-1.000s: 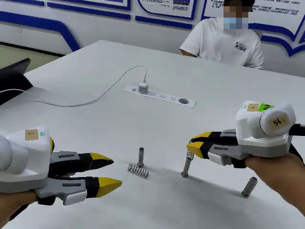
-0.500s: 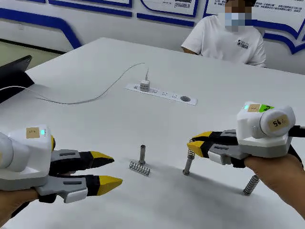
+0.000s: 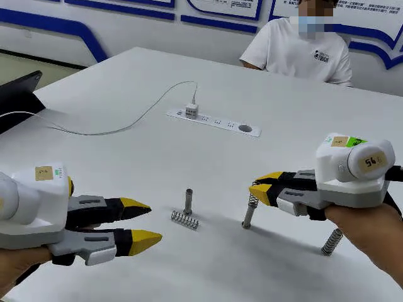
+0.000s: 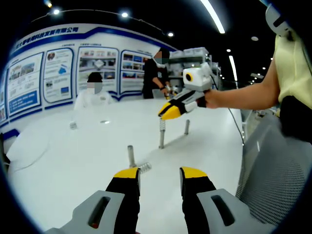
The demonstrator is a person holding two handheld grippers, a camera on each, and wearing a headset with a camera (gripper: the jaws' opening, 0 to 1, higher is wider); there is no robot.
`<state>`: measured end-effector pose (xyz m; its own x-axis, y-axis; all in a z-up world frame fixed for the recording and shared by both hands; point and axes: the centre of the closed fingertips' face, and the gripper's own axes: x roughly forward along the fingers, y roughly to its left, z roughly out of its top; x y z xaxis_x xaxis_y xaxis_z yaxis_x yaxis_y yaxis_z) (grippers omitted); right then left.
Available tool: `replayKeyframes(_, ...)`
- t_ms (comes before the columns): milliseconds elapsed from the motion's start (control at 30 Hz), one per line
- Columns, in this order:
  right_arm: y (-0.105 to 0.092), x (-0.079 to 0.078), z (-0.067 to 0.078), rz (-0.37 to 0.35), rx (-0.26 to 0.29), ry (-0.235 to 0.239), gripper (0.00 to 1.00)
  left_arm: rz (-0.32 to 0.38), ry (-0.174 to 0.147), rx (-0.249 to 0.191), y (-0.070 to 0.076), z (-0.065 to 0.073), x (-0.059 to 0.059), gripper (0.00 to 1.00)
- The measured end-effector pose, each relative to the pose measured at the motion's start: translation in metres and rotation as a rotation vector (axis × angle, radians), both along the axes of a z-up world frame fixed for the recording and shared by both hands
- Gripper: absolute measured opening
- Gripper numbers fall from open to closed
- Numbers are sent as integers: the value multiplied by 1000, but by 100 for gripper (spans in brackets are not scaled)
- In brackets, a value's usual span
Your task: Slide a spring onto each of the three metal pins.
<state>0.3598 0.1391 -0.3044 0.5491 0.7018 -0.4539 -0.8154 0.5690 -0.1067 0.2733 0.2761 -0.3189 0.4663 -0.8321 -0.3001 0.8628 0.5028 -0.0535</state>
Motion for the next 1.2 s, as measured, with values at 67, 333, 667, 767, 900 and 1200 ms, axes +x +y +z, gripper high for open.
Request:
replayKeyframes(67,-1,0,0,-3,3,2,12,0,1,1,0,0,0,33)
replayKeyframes(333,-2,-2,-4,-5,-7,7,12,1,0,1,1,-1,1,33)
replayKeyframes(667,1,-2,-12,7,-30,14,12,2,0,2,1,-1,0,33)
replayKeyframes(767,2,-2,-14,9,-36,16,12,3,1,2,1,-2,0,33)
replayKeyframes(900,1,-2,-20,7,-43,27,12,3,3,4,1,-2,0,33)
replayKeyframes(1200,1,-2,-31,6,-60,53,12,-2,5,5,-1,-3,0,33)
